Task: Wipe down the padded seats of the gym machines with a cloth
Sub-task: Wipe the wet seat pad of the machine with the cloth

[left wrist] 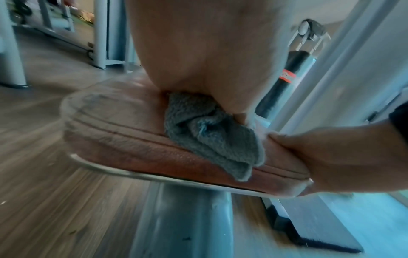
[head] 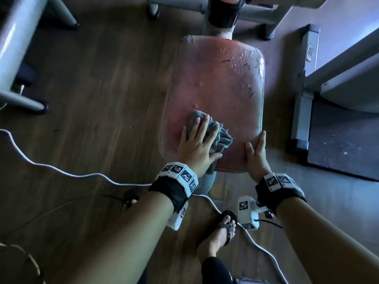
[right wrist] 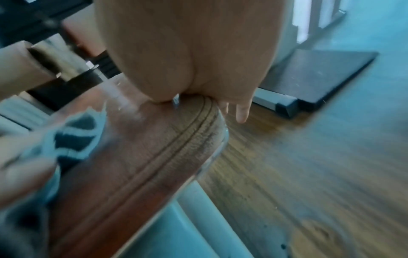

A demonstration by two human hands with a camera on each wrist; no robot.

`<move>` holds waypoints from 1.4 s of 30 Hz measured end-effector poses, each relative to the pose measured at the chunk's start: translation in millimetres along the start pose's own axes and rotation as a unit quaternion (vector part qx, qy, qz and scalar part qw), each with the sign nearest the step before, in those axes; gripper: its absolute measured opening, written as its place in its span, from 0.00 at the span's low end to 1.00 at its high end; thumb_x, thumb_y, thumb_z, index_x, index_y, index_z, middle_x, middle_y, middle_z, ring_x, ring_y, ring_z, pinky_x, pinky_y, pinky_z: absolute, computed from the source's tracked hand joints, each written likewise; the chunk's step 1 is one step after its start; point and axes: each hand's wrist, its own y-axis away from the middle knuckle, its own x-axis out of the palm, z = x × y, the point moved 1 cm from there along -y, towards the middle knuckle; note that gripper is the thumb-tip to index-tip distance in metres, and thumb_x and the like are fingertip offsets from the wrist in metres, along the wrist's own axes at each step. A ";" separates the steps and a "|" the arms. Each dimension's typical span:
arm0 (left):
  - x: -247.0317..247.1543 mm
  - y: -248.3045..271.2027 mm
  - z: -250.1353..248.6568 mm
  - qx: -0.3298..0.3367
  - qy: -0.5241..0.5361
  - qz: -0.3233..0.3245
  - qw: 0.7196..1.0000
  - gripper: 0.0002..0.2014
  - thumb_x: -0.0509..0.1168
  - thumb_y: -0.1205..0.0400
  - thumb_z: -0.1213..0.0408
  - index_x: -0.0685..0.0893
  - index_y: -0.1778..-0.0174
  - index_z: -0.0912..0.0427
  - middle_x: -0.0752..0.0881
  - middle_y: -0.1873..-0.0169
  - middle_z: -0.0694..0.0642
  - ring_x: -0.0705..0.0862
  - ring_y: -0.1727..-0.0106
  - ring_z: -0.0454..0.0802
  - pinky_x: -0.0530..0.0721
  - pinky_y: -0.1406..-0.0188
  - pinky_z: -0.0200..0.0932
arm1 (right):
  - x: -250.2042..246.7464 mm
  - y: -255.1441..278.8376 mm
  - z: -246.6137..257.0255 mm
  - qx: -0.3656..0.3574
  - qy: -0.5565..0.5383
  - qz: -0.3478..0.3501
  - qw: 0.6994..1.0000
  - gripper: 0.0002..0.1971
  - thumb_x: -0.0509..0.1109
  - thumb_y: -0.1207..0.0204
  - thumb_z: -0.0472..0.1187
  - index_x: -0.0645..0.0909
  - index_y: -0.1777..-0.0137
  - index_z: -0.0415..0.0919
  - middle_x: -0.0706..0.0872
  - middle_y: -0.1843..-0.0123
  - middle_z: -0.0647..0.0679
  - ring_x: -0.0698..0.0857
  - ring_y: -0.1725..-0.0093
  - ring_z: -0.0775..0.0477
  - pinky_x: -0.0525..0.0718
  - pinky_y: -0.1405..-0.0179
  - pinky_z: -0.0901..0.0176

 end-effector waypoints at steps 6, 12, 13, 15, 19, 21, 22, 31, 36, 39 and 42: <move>2.9 43.7 37.6 -0.133 0.030 -0.085 0.987 0.41 0.57 0.22 0.34 0.56 0.14 0.47 0.49 0.14 0.58 0.50 0.14 0.60 0.58 0.19 0.63 | -2.7 -4.1 -7.5 -0.026 -0.011 0.018 0.999 0.35 0.56 0.12 0.45 0.38 0.14 0.47 0.50 0.13 0.43 0.53 0.15 0.47 0.50 0.22 0.61; 17.0 61.9 36.2 -0.280 0.314 -0.176 0.890 0.47 0.70 0.21 0.50 0.48 0.13 0.58 0.52 0.15 0.64 0.51 0.14 0.57 0.60 0.17 0.56 | -2.8 -3.5 -7.7 -0.026 -0.020 0.024 0.999 0.35 0.56 0.12 0.47 0.37 0.14 0.50 0.49 0.13 0.44 0.53 0.15 0.47 0.51 0.23 0.61; 20.0 63.6 31.4 -0.292 0.323 -0.192 0.880 0.47 0.70 0.20 0.51 0.48 0.13 0.59 0.52 0.15 0.64 0.51 0.14 0.56 0.59 0.17 0.55 | -3.4 -3.8 -8.6 -0.030 -0.021 0.026 0.999 0.35 0.56 0.12 0.47 0.37 0.14 0.50 0.49 0.13 0.44 0.53 0.15 0.47 0.51 0.21 0.59; 26.7 66.3 20.7 -0.321 0.345 -0.219 0.854 0.48 0.69 0.20 0.50 0.46 0.14 0.62 0.52 0.15 0.64 0.52 0.14 0.55 0.57 0.16 0.54 | -4.3 -5.6 -11.4 -0.038 -0.025 0.031 0.998 0.36 0.56 0.13 0.47 0.37 0.14 0.49 0.48 0.13 0.44 0.52 0.15 0.47 0.51 0.17 0.54; 42.3 76.0 -6.5 -0.388 0.378 -0.204 0.815 0.51 0.67 0.19 0.48 0.37 0.15 0.63 0.49 0.15 0.61 0.51 0.14 0.52 0.50 0.15 0.53 | -5.8 -7.3 -14.4 -0.051 -0.029 0.047 0.997 0.37 0.56 0.13 0.47 0.35 0.14 0.48 0.47 0.13 0.45 0.50 0.15 0.49 0.50 0.15 0.50; 51.2 77.2 -27.1 -0.423 0.393 -0.175 0.797 0.55 0.63 0.22 0.35 0.28 0.17 0.50 0.54 0.15 0.62 0.58 0.16 0.57 0.58 0.17 0.58 | -7.3 -7.6 -15.6 -0.053 -0.023 0.054 0.997 0.37 0.57 0.13 0.48 0.35 0.14 0.48 0.46 0.13 0.46 0.49 0.15 0.49 0.49 0.15 0.50; 55.3 75.3 -34.9 -0.435 0.415 -0.171 0.781 0.54 0.62 0.22 0.34 0.28 0.18 0.48 0.55 0.15 0.63 0.60 0.16 0.58 0.61 0.19 0.59 | -7.5 -8.2 -16.4 -0.056 -0.019 0.056 0.997 0.37 0.57 0.13 0.48 0.35 0.14 0.48 0.45 0.12 0.46 0.49 0.14 0.50 0.49 0.15 0.49; 51.0 68.9 -11.5 -0.439 0.440 -0.266 0.736 0.47 0.64 0.16 0.49 0.37 0.15 0.58 0.51 0.14 0.57 0.54 0.15 0.46 0.55 0.16 0.46 | -8.6 -9.1 -17.9 -0.066 -0.006 0.060 0.996 0.37 0.57 0.12 0.47 0.34 0.14 0.47 0.44 0.12 0.45 0.48 0.14 0.50 0.49 0.14 0.48; 50.4 64.9 -61.1 -0.476 0.448 -0.185 0.734 0.48 0.64 0.17 0.46 0.29 0.20 0.42 0.63 0.18 0.64 0.65 0.19 0.62 0.62 0.20 0.54 | -9.9 -8.1 -15.7 -0.061 -0.006 0.072 0.996 0.38 0.57 0.13 0.48 0.33 0.15 0.48 0.44 0.12 0.46 0.48 0.15 0.51 0.49 0.15 0.49; 51.7 62.3 -65.7 -0.486 0.445 -0.157 0.736 0.50 0.61 0.18 0.41 0.28 0.18 0.49 0.64 0.18 0.64 0.66 0.19 0.63 0.62 0.20 0.52 | -9.2 -8.0 -15.7 -0.061 -0.009 0.071 0.996 0.38 0.56 0.13 0.48 0.33 0.15 0.48 0.44 0.13 0.45 0.49 0.17 0.54 0.49 0.15 0.51; 53.1 66.4 -38.0 -0.458 0.445 -0.218 0.738 0.49 0.59 0.22 0.31 0.24 0.22 0.35 0.57 0.15 0.59 0.62 0.16 0.56 0.64 0.19 0.58 | -8.7 -7.6 -15.3 -0.059 -0.009 0.069 0.996 0.37 0.56 0.12 0.48 0.34 0.14 0.48 0.44 0.13 0.46 0.49 0.15 0.52 0.49 0.15 0.51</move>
